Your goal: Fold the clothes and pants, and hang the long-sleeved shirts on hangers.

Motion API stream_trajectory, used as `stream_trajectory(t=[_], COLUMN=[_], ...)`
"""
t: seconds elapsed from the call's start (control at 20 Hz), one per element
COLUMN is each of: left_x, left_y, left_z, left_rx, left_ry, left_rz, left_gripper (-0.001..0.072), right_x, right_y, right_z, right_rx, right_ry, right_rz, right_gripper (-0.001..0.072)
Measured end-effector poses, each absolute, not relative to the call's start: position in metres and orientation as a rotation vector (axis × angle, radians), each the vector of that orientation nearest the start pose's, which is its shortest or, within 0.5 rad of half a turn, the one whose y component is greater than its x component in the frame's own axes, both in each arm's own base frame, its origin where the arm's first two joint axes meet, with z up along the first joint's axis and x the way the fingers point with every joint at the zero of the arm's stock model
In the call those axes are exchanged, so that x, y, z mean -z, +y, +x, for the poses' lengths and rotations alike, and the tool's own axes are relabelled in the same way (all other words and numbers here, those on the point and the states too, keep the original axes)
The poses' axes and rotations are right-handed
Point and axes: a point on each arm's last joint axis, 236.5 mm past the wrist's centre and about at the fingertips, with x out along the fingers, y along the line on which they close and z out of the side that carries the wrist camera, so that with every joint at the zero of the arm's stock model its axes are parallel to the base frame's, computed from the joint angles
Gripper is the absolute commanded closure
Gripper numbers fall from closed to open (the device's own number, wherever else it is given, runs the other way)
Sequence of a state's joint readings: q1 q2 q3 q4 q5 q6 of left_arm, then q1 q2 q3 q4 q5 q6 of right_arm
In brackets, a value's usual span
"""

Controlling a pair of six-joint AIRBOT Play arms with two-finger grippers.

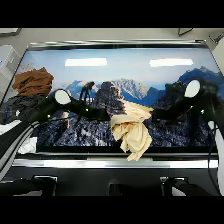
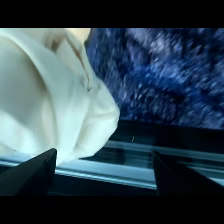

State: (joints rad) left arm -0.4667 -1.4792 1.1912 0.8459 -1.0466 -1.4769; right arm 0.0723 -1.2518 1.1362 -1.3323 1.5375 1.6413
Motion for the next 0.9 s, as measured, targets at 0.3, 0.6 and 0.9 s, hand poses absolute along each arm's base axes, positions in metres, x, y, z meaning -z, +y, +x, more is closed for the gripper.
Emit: stream_trajectory(t=[0.3, 0.6, 0.9], left_x=[0.068, 0.084, 0.08], left_y=[-0.353, -0.35, -0.345], left_z=[0.304, 0.324, 0.325], left_rx=[0.699, 0.647, 0.674], left_ry=[1.435, 1.378, 1.366], left_rz=[-0.428, -0.452, -0.431], left_gripper=[0.0369, 0.0687, 0.0687], right_x=[0.03, 0.062, 0.084], right_y=[0.092, 0.103, 0.149], right_z=[0.215, 0.169, 0.178], right_rx=[-0.228, -0.252, -0.342], right_ry=[1.805, 1.869, 1.744], right_rz=[0.275, 0.35, 0.605], right_gripper=[0.0014, 0.0023, 0.0059])
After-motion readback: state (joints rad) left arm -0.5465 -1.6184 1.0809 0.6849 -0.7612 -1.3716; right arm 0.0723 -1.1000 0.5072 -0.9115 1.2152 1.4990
